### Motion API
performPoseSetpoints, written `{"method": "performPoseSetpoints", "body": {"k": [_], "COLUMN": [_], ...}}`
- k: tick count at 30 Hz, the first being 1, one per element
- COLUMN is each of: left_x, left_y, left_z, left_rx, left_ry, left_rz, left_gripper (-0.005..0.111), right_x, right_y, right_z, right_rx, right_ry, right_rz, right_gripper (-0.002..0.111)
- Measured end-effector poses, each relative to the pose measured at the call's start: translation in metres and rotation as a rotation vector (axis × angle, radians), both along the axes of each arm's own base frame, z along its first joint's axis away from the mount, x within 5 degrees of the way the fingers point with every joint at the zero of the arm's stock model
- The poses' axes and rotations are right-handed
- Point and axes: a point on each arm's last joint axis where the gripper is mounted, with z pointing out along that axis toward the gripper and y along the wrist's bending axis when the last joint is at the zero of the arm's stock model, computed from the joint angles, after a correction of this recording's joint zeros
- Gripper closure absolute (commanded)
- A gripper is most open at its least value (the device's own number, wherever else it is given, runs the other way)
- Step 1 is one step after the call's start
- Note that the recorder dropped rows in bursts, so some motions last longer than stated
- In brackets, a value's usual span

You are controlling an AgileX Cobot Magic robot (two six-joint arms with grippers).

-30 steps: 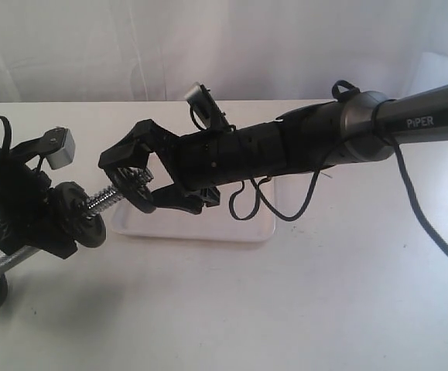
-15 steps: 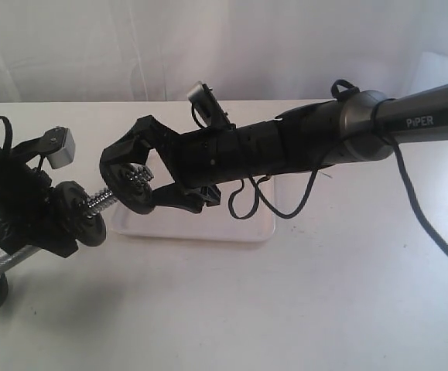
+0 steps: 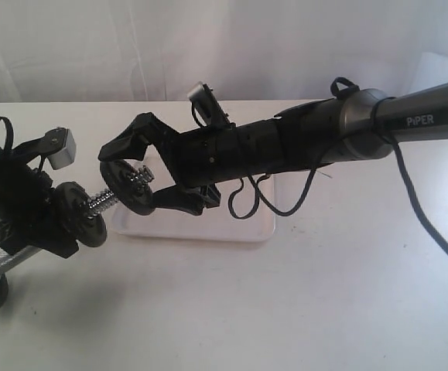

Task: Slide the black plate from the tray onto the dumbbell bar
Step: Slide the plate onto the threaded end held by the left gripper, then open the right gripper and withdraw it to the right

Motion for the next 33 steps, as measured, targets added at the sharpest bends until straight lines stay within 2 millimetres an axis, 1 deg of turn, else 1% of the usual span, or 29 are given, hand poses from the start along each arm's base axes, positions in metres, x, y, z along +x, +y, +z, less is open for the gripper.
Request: {"method": "performPoseSetpoints", "body": {"k": [11, 16, 21, 26, 33], "left_x": [0.0, 0.001, 0.001, -0.001, -0.002], "left_y": [0.0, -0.001, 0.0, 0.0, 0.0], "left_z": [-0.001, -0.002, -0.001, 0.006, 0.007], "left_rx": [-0.001, 0.001, 0.006, 0.004, 0.002], "left_ry": [0.0, -0.001, -0.01, -0.034, -0.036], "left_rz": [0.002, 0.009, 0.005, 0.0, -0.005], "left_gripper": [0.107, 0.107, 0.107, 0.107, 0.107], "right_x": [-0.005, -0.004, -0.003, -0.002, 0.0], "right_y": [-0.003, -0.005, -0.008, -0.008, -0.013], "right_z": [0.007, 0.017, 0.016, 0.016, 0.016], "right_rx": [-0.066, -0.044, -0.052, -0.052, -0.058], "right_ry": [-0.065, -0.08, -0.082, -0.078, -0.077], "right_rz": [0.051, 0.051, 0.056, 0.057, 0.057], "right_gripper": [0.003, 0.003, 0.003, 0.003, 0.003]}}
